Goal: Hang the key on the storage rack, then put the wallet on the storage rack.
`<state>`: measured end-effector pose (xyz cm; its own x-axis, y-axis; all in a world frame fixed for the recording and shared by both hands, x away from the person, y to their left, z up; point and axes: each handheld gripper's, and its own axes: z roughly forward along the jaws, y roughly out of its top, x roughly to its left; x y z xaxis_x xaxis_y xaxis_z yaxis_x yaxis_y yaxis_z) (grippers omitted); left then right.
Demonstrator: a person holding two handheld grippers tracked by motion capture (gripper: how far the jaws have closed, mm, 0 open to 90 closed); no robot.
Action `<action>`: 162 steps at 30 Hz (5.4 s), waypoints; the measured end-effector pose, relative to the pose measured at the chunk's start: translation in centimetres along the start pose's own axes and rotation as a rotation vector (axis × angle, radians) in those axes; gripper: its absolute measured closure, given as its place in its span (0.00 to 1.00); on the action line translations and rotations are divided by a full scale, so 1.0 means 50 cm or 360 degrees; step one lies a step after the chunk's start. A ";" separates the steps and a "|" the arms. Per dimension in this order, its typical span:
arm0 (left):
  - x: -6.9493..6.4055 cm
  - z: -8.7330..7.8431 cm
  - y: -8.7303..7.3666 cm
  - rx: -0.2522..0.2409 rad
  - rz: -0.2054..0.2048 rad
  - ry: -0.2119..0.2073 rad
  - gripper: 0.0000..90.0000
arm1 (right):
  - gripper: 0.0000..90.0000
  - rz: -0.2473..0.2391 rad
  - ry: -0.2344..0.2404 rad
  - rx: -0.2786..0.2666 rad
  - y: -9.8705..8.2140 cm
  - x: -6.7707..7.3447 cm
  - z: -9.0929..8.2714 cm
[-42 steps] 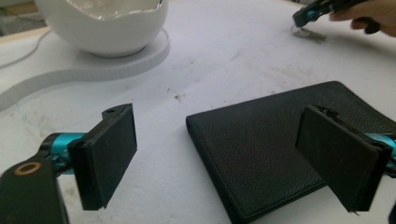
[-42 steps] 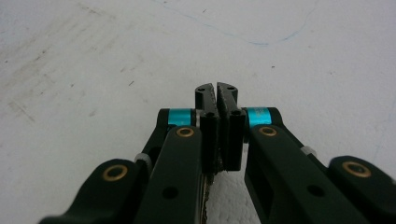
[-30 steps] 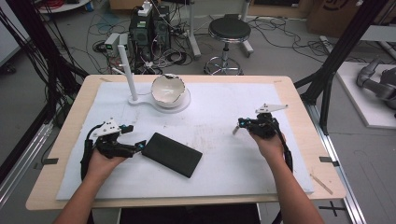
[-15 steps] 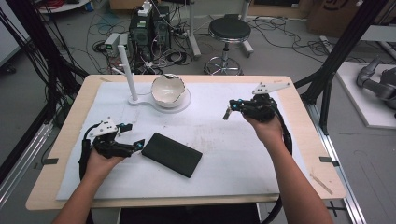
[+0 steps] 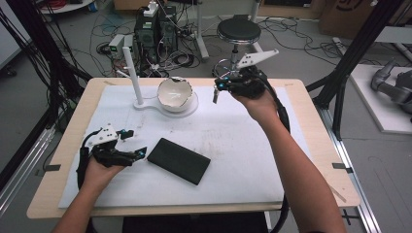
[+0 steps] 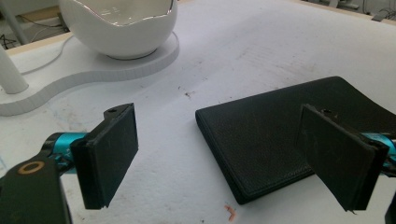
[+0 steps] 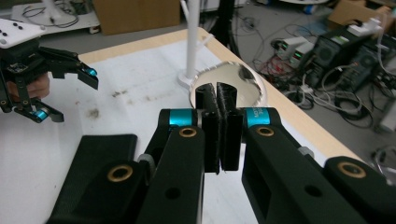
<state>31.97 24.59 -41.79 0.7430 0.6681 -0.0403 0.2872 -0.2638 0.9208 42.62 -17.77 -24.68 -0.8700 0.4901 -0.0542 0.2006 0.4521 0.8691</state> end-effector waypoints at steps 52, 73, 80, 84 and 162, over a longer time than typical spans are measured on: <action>0.008 -0.092 -0.044 0.0029 -0.0035 0.0156 0.15 | 1.00 -0.0190 0.0291 0.0064 0.278 0.084 0.495; 0.004 -0.087 -0.044 0.0050 -0.0011 0.0143 0.15 | 1.00 -0.0107 0.0186 0.0125 0.282 0.069 0.516; 0.004 -0.086 -0.043 0.0049 -0.0014 0.0139 0.15 | 0.92 -0.0078 0.0154 0.0108 0.281 0.074 0.515; 0.004 -0.086 -0.043 0.0047 -0.0003 0.0137 0.15 | 0.84 -0.0093 0.0098 0.0083 0.284 0.076 0.499; 0.021 0.001 0.001 0.0015 0.0065 0.0049 0.15 | 0.21 0.0506 -0.0338 -0.0144 -0.405 0.030 -0.126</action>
<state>32.82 25.25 -41.79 0.7351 0.6779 0.0095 0.2629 -0.2979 0.9177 34.40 -30.90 -39.28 -0.6561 0.7429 0.1325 0.3963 0.1898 0.8983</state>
